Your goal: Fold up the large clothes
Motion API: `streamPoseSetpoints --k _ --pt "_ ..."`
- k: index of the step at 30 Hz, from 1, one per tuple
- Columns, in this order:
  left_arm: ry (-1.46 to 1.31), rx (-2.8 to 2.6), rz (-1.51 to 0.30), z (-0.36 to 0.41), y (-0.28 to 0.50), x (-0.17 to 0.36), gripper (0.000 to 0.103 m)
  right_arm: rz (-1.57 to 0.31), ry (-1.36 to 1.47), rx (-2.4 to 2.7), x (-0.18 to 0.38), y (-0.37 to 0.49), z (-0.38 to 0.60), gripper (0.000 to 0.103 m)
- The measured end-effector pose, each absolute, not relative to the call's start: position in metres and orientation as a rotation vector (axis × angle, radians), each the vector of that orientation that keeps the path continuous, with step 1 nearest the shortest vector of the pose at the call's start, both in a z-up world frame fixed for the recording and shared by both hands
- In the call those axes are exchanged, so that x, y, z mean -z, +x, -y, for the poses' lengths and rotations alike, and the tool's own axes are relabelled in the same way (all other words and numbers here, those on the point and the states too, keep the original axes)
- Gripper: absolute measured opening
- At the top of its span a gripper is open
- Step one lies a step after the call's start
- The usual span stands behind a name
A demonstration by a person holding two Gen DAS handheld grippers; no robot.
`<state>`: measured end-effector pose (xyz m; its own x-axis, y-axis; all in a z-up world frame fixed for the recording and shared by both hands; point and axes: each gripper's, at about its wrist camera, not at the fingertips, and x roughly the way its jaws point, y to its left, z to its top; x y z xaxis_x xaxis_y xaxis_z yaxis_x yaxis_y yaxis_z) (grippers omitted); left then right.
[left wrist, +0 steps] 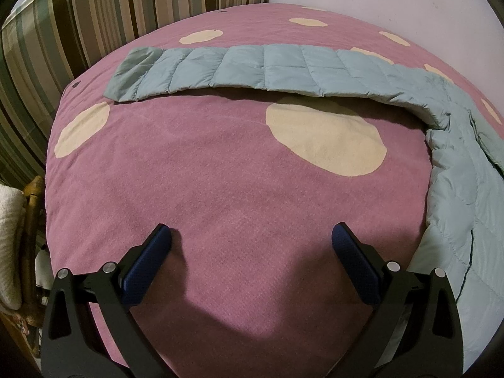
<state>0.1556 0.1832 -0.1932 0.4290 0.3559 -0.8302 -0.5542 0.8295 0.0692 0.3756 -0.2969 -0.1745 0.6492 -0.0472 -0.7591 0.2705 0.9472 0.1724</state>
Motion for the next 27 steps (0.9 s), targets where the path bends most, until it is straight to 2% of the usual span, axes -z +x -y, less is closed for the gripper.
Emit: streamPoseSetpoints --k 3,11,15,19,27 --pt "-0.229 -0.574 -0.973 -0.183 0.155 0.193 0.101 -0.834 0.284 0.129 0.172 0.351 0.277 0.043" --pt "-0.228 -0.575 -0.974 -0.183 0.155 0.193 0.101 -0.918 0.211 0.152 0.218 0.359 0.256 0.044" --pt "-0.232 -0.573 -0.971 -0.183 0.155 0.193 0.101 -0.887 0.186 0.165 0.205 0.352 0.248 0.045" --pt "-0.232 -0.573 -0.971 -0.184 0.155 0.193 0.101 -0.857 0.204 0.130 0.193 0.342 0.237 0.063" --pt "-0.233 -0.573 -0.971 -0.183 0.157 0.193 0.101 -0.913 0.186 0.148 0.222 0.349 0.230 0.065"
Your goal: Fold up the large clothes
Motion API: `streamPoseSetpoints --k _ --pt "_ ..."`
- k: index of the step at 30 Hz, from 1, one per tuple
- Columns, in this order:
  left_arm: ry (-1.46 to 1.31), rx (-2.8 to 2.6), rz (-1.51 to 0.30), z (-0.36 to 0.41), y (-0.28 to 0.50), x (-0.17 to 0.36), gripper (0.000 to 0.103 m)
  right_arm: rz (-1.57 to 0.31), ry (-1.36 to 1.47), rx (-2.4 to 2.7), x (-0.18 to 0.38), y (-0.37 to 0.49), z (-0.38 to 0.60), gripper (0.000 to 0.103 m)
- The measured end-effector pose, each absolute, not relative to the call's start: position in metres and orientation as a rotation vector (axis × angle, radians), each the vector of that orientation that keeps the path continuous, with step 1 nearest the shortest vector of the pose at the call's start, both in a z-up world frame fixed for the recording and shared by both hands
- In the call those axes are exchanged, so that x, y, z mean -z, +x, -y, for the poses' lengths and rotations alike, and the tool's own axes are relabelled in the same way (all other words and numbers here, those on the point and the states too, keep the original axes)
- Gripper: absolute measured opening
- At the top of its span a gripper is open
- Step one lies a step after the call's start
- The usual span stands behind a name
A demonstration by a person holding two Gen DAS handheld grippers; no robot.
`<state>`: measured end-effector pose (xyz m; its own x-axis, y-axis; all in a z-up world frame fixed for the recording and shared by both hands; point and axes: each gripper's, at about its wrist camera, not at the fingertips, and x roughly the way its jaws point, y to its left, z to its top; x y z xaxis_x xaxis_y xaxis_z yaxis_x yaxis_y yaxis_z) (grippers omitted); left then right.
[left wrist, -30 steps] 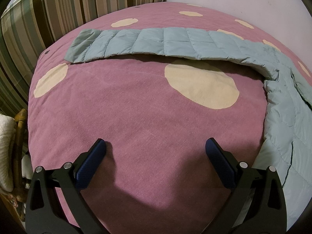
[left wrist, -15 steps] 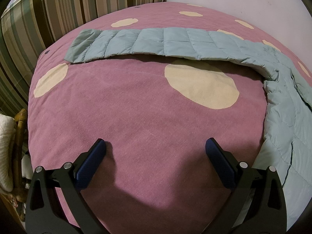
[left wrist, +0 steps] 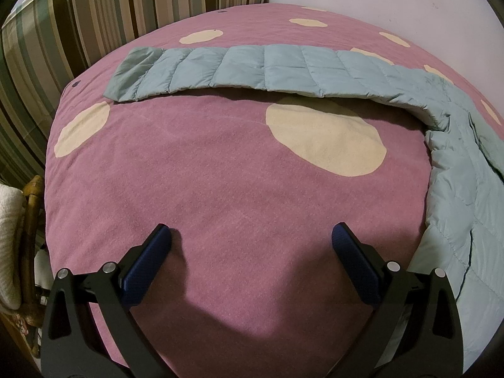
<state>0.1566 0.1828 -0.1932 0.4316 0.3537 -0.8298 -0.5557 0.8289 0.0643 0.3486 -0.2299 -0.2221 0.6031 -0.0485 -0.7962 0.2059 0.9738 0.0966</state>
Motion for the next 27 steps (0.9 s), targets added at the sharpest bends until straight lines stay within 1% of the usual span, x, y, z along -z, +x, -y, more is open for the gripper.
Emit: streamPoseSetpoints --k 9,12,15,17,19,27 --pt "-0.257 -0.512 -0.955 -0.195 0.151 0.183 0.101 -0.906 0.155 0.155 0.225 0.349 0.224 0.070" --pt "-0.312 -0.513 -0.922 -0.217 0.149 0.176 0.101 -0.909 0.150 0.144 0.226 0.350 0.223 0.075" --pt "-0.298 -0.547 -0.857 -0.250 0.154 0.167 0.101 -0.909 0.141 0.137 0.227 0.350 0.221 0.077" --pt "-0.309 -0.559 -0.859 -0.272 0.160 0.169 0.101 -0.908 0.139 0.137 0.227 0.350 0.220 0.078" --pt "-0.400 -0.573 -0.874 -0.305 0.164 0.177 0.101 -0.905 0.141 0.136 0.226 0.350 0.219 0.078" --pt "-0.600 -0.499 -0.757 -0.392 0.177 0.180 0.101 -0.906 0.133 0.136 0.226 0.349 0.217 0.078"
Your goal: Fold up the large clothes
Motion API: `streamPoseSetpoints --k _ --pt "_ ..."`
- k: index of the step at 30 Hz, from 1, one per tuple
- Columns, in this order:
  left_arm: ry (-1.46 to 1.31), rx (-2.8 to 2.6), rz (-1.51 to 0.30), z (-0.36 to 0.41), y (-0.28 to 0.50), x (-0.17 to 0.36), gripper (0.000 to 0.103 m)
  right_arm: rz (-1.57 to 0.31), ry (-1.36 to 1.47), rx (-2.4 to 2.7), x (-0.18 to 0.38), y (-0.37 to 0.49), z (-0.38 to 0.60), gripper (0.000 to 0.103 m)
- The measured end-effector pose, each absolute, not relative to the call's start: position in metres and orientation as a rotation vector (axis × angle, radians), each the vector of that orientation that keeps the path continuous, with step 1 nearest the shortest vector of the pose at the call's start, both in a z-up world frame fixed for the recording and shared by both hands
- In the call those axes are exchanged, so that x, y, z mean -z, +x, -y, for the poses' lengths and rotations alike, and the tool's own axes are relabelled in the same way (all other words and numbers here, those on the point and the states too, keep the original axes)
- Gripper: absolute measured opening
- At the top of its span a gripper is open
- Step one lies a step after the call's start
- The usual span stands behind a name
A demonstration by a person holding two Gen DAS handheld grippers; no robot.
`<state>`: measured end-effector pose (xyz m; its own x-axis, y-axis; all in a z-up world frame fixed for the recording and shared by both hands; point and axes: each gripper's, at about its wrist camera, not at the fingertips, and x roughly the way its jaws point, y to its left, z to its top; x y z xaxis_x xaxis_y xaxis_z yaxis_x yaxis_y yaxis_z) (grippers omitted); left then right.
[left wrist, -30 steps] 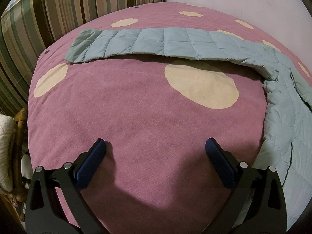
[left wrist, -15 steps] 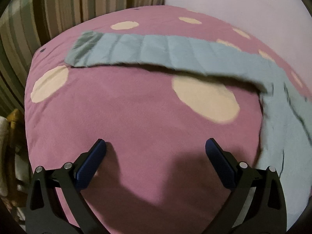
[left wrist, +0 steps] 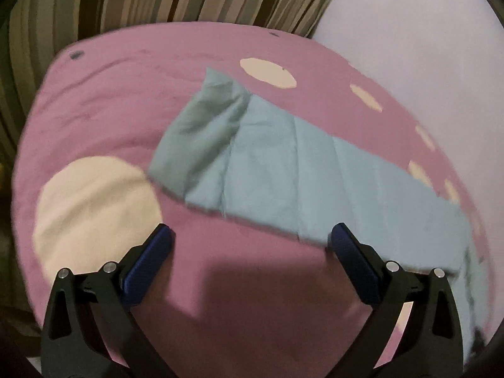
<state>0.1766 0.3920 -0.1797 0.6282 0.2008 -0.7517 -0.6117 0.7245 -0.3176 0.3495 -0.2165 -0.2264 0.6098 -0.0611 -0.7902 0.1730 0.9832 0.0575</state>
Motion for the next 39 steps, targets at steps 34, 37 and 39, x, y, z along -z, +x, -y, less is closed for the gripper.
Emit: streamPoseSetpoints --k 34,37,39 --pt "-0.388 -0.027 -0.600 -0.200 0.292 0.074 0.004 -0.894 0.152 0.122 0.226 0.349 0.221 0.078" --pt "-0.323 0.078 -0.621 -0.130 0.317 0.071 0.004 -0.891 0.159 0.123 0.226 0.348 0.222 0.078" --pt "-0.286 0.131 -0.639 -0.090 0.329 0.073 0.004 -0.890 0.161 0.123 0.226 0.348 0.221 0.078"
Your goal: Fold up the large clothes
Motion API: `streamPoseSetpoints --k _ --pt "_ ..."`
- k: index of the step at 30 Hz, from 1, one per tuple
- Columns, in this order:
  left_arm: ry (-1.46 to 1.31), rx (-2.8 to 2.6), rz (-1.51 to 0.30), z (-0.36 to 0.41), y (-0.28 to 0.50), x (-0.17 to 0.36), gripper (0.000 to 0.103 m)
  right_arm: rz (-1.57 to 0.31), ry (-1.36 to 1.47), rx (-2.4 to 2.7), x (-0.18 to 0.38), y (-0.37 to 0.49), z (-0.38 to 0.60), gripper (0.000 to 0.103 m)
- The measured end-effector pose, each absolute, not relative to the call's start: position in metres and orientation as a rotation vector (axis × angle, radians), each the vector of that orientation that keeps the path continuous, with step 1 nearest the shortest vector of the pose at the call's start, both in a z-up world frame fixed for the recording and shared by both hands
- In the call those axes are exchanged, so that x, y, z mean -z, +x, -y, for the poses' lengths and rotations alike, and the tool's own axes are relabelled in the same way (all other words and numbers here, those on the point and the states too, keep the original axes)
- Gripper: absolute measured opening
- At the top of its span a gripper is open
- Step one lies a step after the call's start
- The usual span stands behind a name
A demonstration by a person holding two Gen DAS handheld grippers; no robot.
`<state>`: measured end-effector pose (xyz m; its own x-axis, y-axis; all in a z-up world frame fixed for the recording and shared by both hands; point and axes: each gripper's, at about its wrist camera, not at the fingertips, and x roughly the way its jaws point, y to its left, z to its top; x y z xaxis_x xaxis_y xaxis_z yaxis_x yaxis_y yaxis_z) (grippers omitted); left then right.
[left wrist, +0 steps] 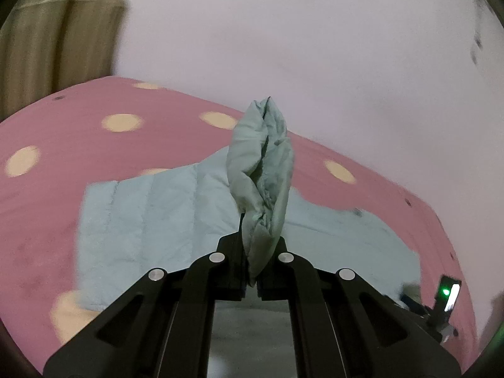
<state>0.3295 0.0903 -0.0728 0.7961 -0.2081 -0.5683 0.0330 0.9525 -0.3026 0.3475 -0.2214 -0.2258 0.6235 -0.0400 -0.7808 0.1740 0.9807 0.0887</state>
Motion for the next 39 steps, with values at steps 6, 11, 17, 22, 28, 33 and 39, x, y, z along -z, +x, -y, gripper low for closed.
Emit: streamPoseSetpoints --k 6,11,17,22,28,33,39 --pt "-0.184 0.274 -0.720 0.029 0.366 0.098 0.004 -0.883 0.180 0.125 0.225 0.344 0.220 0.078" --pt "-0.112 0.338 -0.798 0.081 0.378 0.129 0.004 -0.882 0.184 0.127 0.225 0.343 0.220 0.079" --pt "-0.070 0.352 -0.816 0.101 0.360 0.140 0.006 -0.883 0.179 0.131 0.225 0.343 0.218 0.079" --pt "-0.072 0.334 -0.797 0.098 0.342 0.135 0.036 -0.887 0.174 0.135 0.225 0.345 0.215 0.079" --pt "-0.097 0.319 -0.767 0.071 0.329 0.117 0.055 -0.882 0.193 0.145 0.207 0.342 0.215 0.078" --pt "-0.104 0.270 -0.739 0.041 0.320 0.104 0.060 -0.794 0.296 0.133 0.165 0.331 0.214 0.078" --pt "-0.136 0.281 -0.759 0.017 0.316 0.101 0.067 -0.778 0.282 0.041 0.143 0.348 0.172 0.078"
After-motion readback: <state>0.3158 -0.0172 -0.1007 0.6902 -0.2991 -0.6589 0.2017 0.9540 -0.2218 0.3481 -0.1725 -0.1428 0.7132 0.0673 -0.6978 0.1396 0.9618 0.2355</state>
